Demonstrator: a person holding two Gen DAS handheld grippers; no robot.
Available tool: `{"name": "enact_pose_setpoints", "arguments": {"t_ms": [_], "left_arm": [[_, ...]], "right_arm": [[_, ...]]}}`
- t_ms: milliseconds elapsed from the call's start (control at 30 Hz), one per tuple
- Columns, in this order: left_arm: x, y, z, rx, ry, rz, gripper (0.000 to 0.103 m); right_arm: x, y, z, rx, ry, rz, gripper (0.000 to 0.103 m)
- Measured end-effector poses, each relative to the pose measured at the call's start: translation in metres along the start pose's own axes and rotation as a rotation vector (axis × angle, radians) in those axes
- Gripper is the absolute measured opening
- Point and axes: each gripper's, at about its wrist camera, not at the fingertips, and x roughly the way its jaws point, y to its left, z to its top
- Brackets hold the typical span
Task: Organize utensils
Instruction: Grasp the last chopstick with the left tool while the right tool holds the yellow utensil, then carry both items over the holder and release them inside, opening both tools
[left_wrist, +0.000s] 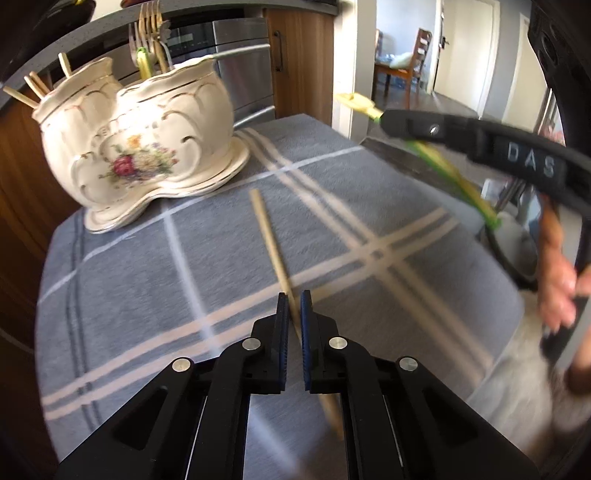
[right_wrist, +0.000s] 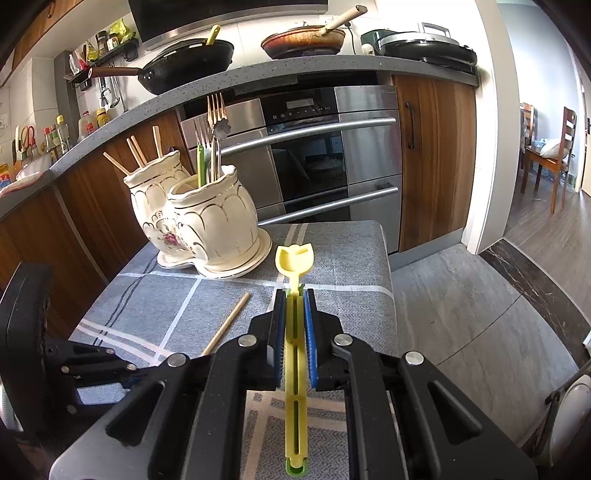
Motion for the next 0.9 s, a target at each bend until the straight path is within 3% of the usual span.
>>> {"name": "enact_pose_setpoints", "arguments": {"t_ms": [200,267,333,600,733,767,900], "left_arm": [[-0.009,0.031,-0.009,-0.015,0.021,0.056,0.006],[-0.011,0.035,-0.006,-0.042,0.007,0.049,0.012],[-0.01,0.033,-0.004,-0.041,-0.007,0.05,0.017],[0.013,0.028,0.015,-0.048,0.004,0.057,0.018],[0.015,0.029,0.018,-0.055,-0.001,0.034,0.015],[0.015,0.029,0.017,-0.048,-0.005,0.033,0.006],[0.011,0.033,0.011,-0.027,-0.037,-0.004,0.005]], "right_arm": [[0.001,0.002,0.0,-0.001,0.001,0.006,0.01],[0.002,0.004,0.0,-0.004,0.003,0.007,0.01],[0.003,0.005,-0.001,-0.009,0.007,0.008,0.01],[0.004,0.009,-0.002,-0.023,0.008,0.023,0.01],[0.005,0.011,-0.002,-0.027,0.009,0.029,0.01],[0.005,0.011,-0.002,-0.028,0.007,0.031,0.01],[0.004,0.015,-0.002,-0.033,-0.012,0.049,0.01]]}}
